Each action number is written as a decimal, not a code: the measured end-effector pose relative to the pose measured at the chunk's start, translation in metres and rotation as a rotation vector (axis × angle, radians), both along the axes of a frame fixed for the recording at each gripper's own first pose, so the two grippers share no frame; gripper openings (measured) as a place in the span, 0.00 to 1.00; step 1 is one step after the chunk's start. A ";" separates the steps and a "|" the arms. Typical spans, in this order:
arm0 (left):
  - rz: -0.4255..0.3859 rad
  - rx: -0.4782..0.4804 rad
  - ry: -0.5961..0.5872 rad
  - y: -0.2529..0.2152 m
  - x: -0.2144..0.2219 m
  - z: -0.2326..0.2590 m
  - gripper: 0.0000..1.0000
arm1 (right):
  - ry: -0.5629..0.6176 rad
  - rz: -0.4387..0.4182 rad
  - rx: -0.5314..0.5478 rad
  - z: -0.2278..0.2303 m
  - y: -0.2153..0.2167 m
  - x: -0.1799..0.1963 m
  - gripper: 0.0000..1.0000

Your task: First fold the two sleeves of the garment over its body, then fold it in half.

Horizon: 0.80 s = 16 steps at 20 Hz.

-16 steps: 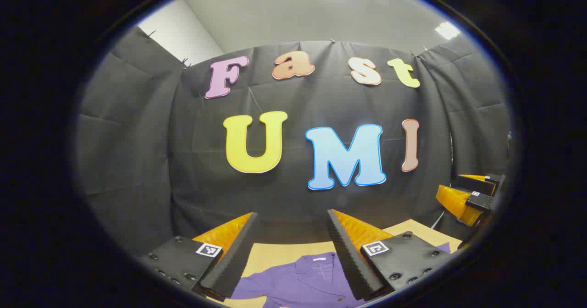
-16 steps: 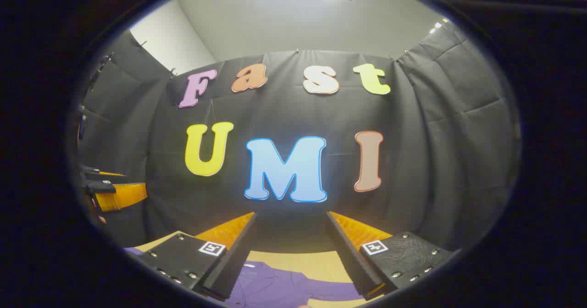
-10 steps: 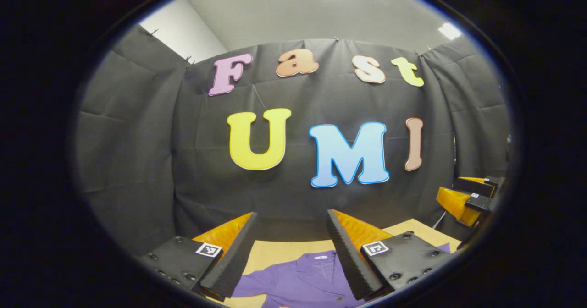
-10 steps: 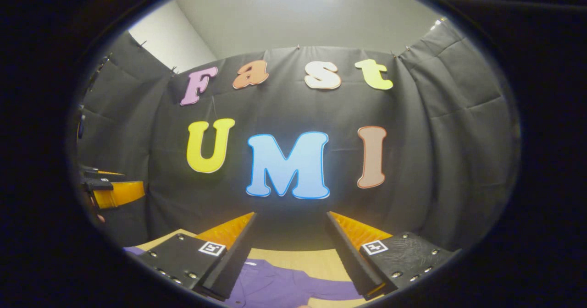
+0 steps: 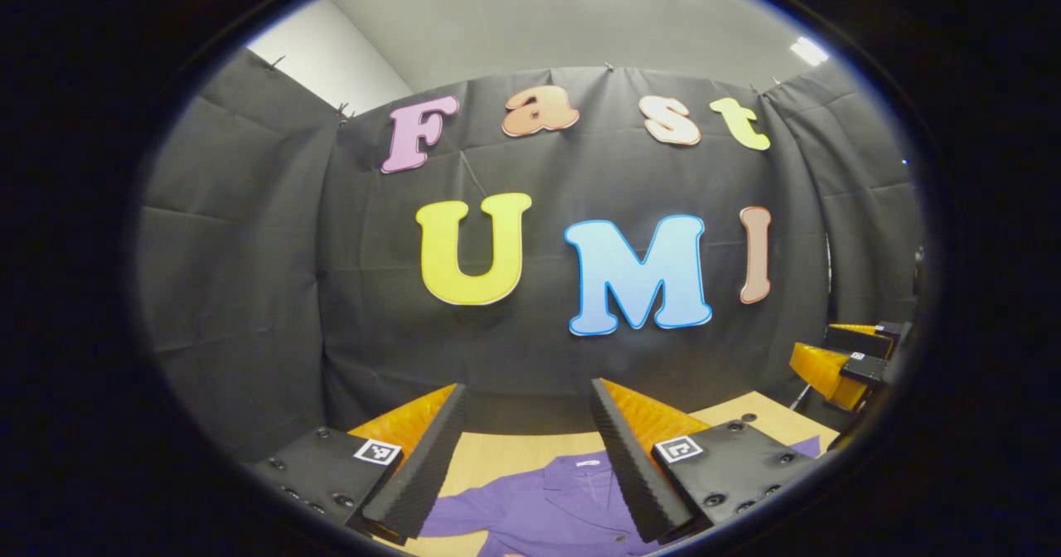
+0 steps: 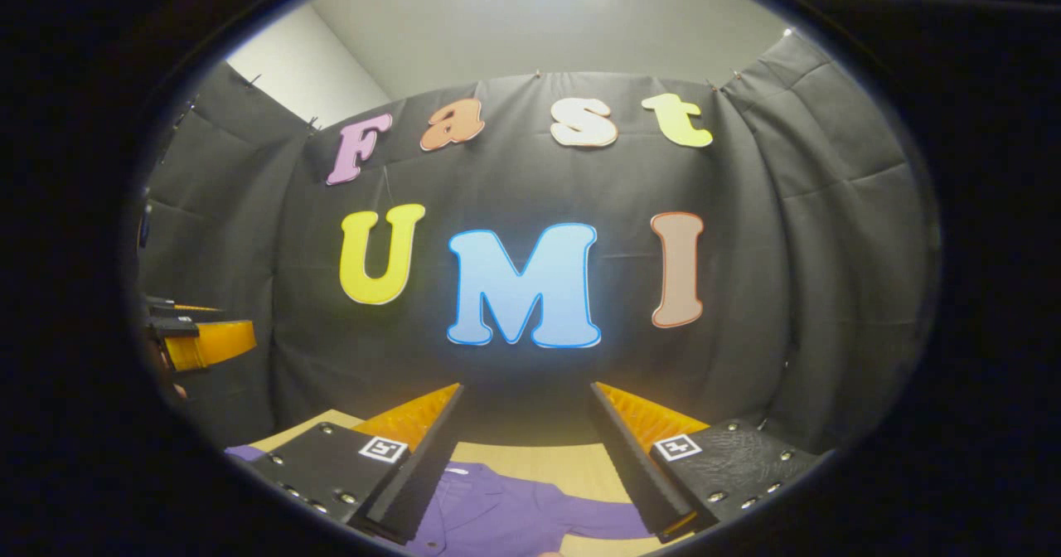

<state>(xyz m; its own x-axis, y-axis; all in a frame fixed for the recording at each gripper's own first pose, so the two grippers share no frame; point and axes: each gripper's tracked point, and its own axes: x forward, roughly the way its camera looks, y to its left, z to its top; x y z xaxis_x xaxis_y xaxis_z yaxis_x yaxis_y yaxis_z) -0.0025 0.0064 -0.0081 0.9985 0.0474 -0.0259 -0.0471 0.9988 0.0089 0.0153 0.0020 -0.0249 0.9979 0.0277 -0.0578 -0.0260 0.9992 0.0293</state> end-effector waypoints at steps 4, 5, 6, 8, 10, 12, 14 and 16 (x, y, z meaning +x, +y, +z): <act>-0.004 0.001 0.005 -0.004 0.003 -0.002 0.93 | 0.014 -0.012 0.005 -0.007 -0.005 0.000 0.93; -0.006 0.001 0.006 -0.005 0.004 -0.002 0.93 | 0.018 -0.017 0.005 -0.009 -0.008 0.000 0.93; -0.009 -0.001 0.008 -0.006 0.005 -0.003 0.93 | 0.025 -0.024 0.003 -0.014 -0.012 0.000 0.93; -0.015 -0.001 0.011 -0.009 0.008 -0.005 0.93 | 0.043 -0.045 0.007 -0.023 -0.023 0.001 0.92; -0.017 0.003 0.015 -0.011 0.011 -0.005 0.93 | 0.074 -0.081 0.021 -0.038 -0.039 0.000 0.92; -0.019 0.006 0.018 -0.012 0.015 -0.007 0.93 | 0.114 -0.133 0.023 -0.058 -0.060 -0.001 0.92; -0.022 0.007 0.024 -0.013 0.018 -0.009 0.93 | 0.156 -0.192 0.017 -0.079 -0.087 -0.005 0.92; -0.028 0.011 0.033 -0.014 0.021 -0.013 0.93 | 0.207 -0.252 0.010 -0.104 -0.117 -0.010 0.92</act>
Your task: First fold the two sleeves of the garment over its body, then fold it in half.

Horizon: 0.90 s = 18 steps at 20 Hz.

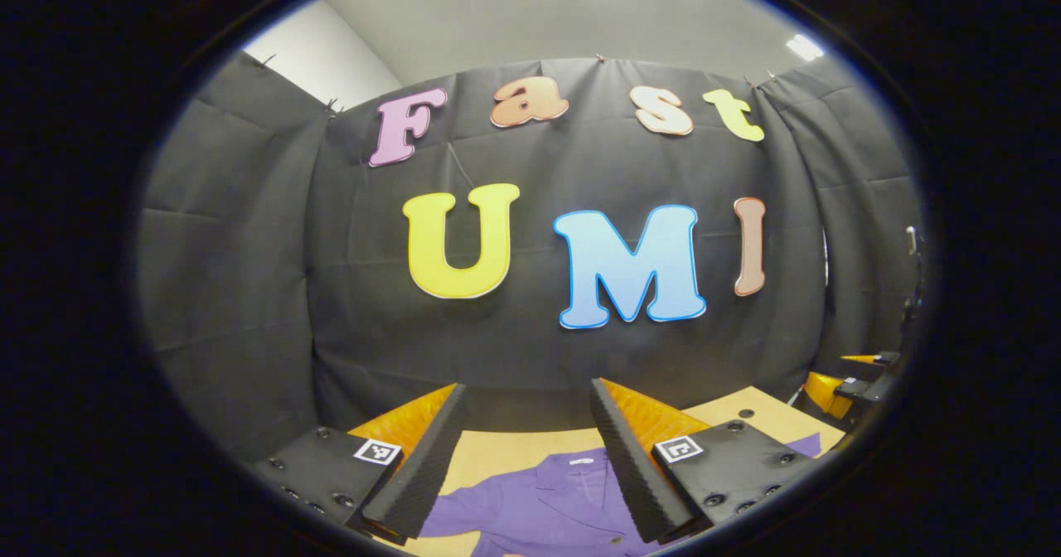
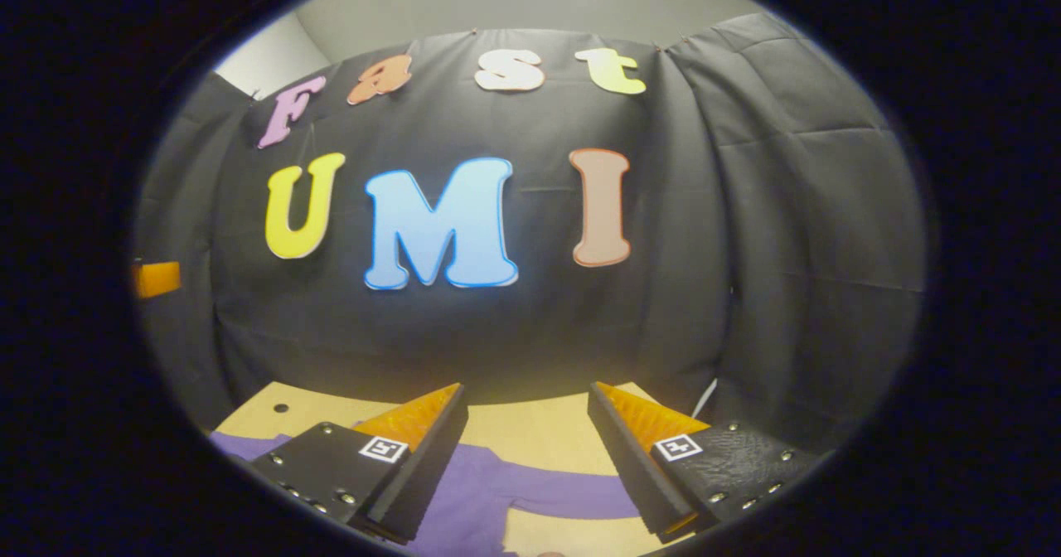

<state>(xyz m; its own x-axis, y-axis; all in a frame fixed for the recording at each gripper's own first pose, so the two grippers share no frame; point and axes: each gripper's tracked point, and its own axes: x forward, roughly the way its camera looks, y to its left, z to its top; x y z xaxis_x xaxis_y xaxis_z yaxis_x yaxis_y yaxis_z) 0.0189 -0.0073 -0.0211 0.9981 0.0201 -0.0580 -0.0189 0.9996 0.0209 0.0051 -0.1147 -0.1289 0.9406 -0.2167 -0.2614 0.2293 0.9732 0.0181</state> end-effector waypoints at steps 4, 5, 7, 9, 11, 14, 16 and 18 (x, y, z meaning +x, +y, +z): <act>-0.009 0.005 0.013 -0.005 0.009 -0.004 0.93 | 0.108 -0.113 0.017 -0.047 -0.060 -0.013 0.92; -0.016 0.004 0.013 -0.007 0.010 -0.004 0.93 | 0.139 -0.142 0.035 -0.061 -0.075 -0.017 0.93; -0.014 0.013 0.018 -0.009 0.012 -0.007 0.93 | 0.199 -0.198 0.061 -0.089 -0.104 -0.028 0.92; -0.012 0.020 0.026 -0.011 0.013 -0.010 0.93 | 0.261 -0.245 0.085 -0.122 -0.127 -0.042 0.93; -0.011 0.018 0.033 -0.012 0.013 -0.013 0.93 | 0.324 -0.280 0.098 -0.150 -0.145 -0.051 0.94; 0.001 0.020 0.049 -0.010 0.013 -0.018 0.93 | 0.414 -0.302 0.109 -0.190 -0.162 -0.062 0.94; 0.010 0.022 0.054 -0.009 0.012 -0.020 0.93 | 0.468 -0.302 0.121 -0.216 -0.169 -0.070 0.94; 0.021 0.024 0.056 -0.007 0.011 -0.020 0.93 | 0.516 -0.310 0.141 -0.238 -0.178 -0.077 0.94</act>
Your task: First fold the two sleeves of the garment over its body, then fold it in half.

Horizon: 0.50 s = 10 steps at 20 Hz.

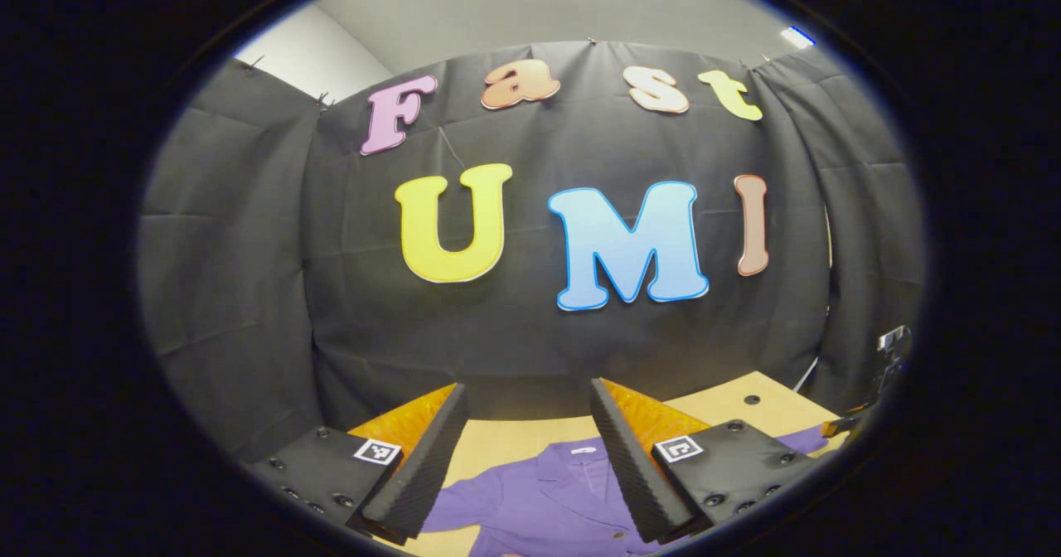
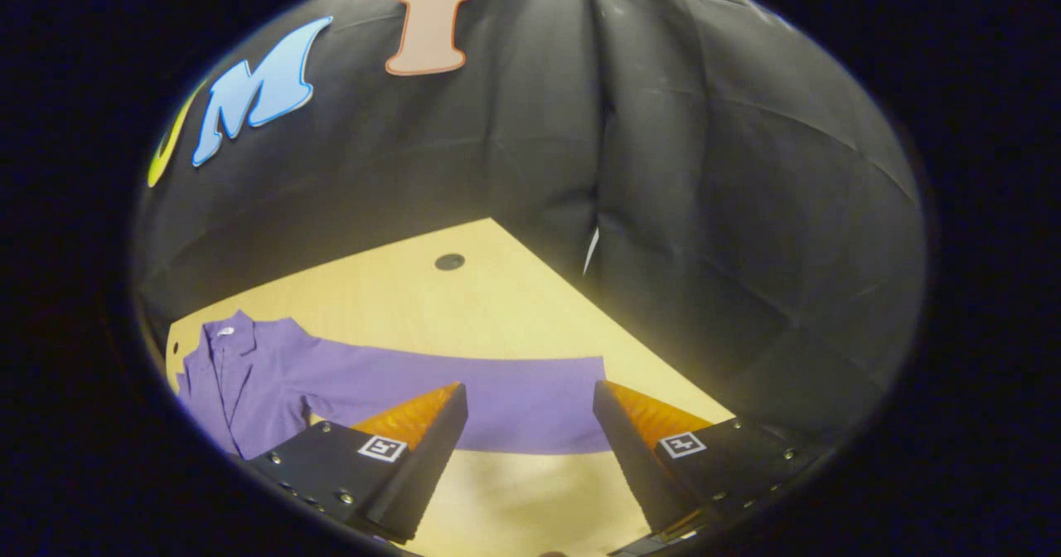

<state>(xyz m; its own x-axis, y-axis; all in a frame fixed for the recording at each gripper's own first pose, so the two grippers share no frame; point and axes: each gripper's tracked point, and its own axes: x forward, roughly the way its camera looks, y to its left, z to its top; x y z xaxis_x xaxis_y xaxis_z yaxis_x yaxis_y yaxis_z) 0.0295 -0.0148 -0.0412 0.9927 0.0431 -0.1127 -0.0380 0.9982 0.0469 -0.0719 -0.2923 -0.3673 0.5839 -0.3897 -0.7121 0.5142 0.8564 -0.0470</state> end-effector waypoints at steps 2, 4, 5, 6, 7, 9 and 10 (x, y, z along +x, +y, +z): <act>0.011 0.005 0.006 0.002 -0.002 -0.002 0.93 | 0.053 -0.019 0.014 -0.023 -0.009 -0.005 0.94; 0.024 0.010 0.016 0.006 -0.004 -0.005 0.93 | 0.096 -0.035 0.021 -0.041 -0.018 -0.005 0.95; 0.029 0.011 0.023 0.007 -0.005 -0.007 0.93 | 0.109 -0.036 0.031 -0.048 -0.020 -0.003 0.95; 0.034 0.013 0.029 0.009 -0.006 -0.009 0.93 | 0.126 -0.037 0.044 -0.057 -0.022 -0.005 0.95; 0.039 0.014 0.035 0.010 -0.007 -0.011 0.93 | 0.146 -0.043 0.055 -0.064 -0.025 -0.007 0.95; 0.046 0.019 0.044 0.010 -0.008 -0.014 0.93 | 0.172 -0.058 0.069 -0.076 -0.029 -0.009 0.95; 0.047 0.020 0.047 0.010 -0.008 -0.015 0.93 | 0.181 -0.065 0.076 -0.081 -0.029 -0.009 0.95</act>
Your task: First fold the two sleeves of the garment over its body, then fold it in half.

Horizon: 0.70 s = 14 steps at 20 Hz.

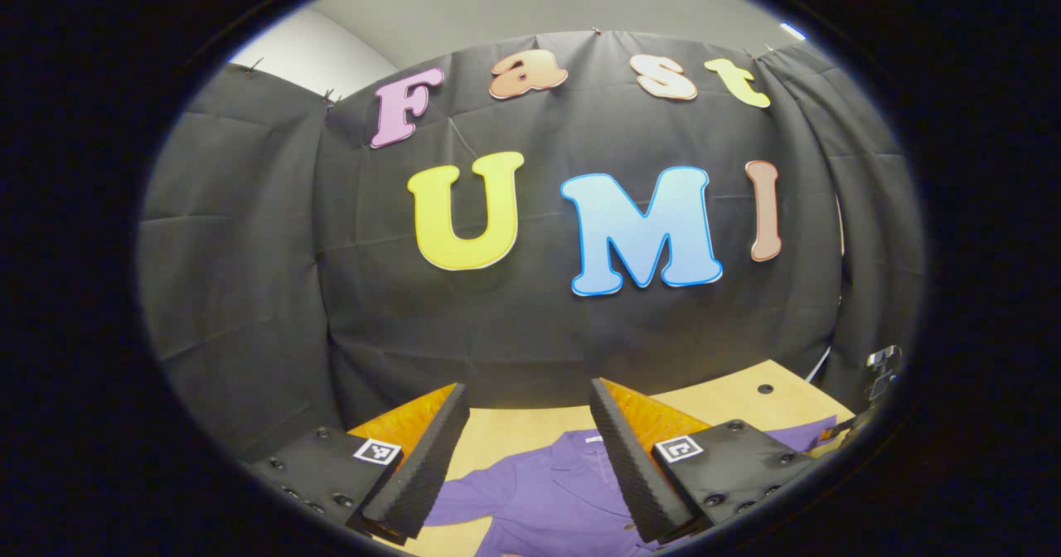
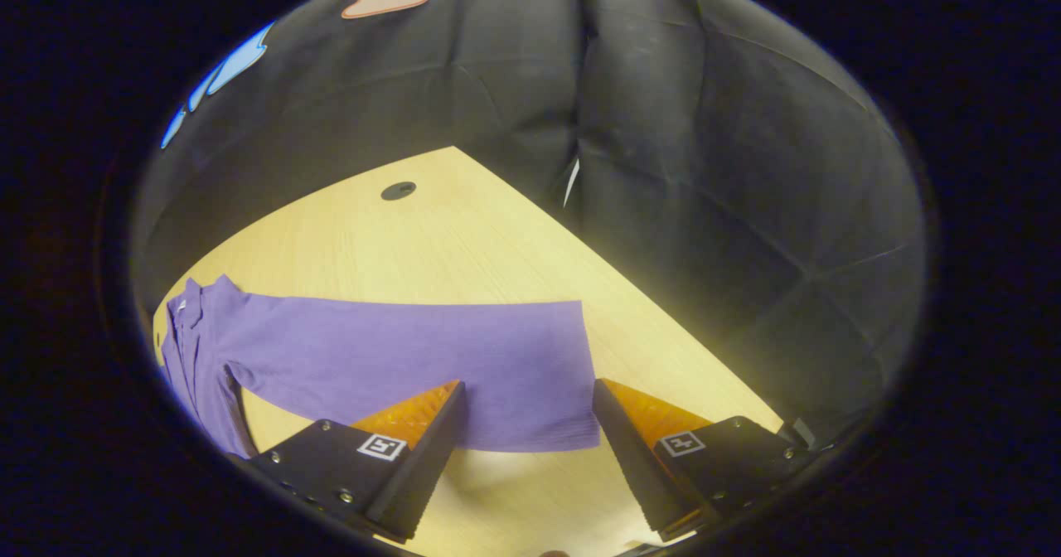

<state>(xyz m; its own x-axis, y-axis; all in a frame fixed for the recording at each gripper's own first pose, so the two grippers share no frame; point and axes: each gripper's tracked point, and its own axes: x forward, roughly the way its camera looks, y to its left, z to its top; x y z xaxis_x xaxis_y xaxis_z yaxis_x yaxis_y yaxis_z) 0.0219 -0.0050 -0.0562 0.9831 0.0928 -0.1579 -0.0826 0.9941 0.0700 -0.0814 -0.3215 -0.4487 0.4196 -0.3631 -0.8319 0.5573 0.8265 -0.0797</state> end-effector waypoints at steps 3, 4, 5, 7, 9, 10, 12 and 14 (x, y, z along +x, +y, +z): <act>-0.002 -0.003 0.009 -0.003 0.001 -0.003 0.93 | 0.030 -0.006 0.025 -0.012 0.001 -0.003 0.94; -0.004 -0.008 0.014 -0.005 0.002 -0.004 0.93 | 0.036 -0.004 0.033 -0.016 0.004 -0.004 0.94; -0.006 -0.014 0.018 -0.006 0.002 -0.006 0.93 | 0.036 -0.002 0.038 -0.016 0.007 -0.002 0.98; -0.013 -0.036 0.026 -0.012 0.002 -0.010 0.94 | 0.034 -0.011 0.039 -0.018 0.008 -0.003 0.94; -0.020 -0.059 0.032 -0.017 0.003 -0.014 0.94 | 0.037 -0.010 0.053 -0.020 0.008 -0.002 1.00; -0.023 -0.066 0.035 -0.019 0.003 -0.016 0.94 | 0.031 -0.004 0.061 -0.020 0.010 0.001 0.92; -0.028 -0.075 0.038 -0.021 0.003 -0.019 0.94 | 0.043 0.008 0.064 -0.020 0.011 0.001 0.82; -0.030 -0.077 0.039 -0.022 0.003 -0.019 0.93 | 0.024 0.004 0.092 -0.020 0.015 0.004 0.57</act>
<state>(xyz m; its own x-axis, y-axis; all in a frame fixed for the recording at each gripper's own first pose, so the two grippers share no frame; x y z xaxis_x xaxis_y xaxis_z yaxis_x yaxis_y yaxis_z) 0.0253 -0.0269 -0.0755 0.9781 0.0494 -0.2020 -0.0513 0.9987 -0.0045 -0.0777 -0.3068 -0.4687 0.4006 -0.2827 -0.8715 0.5528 0.8332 -0.0161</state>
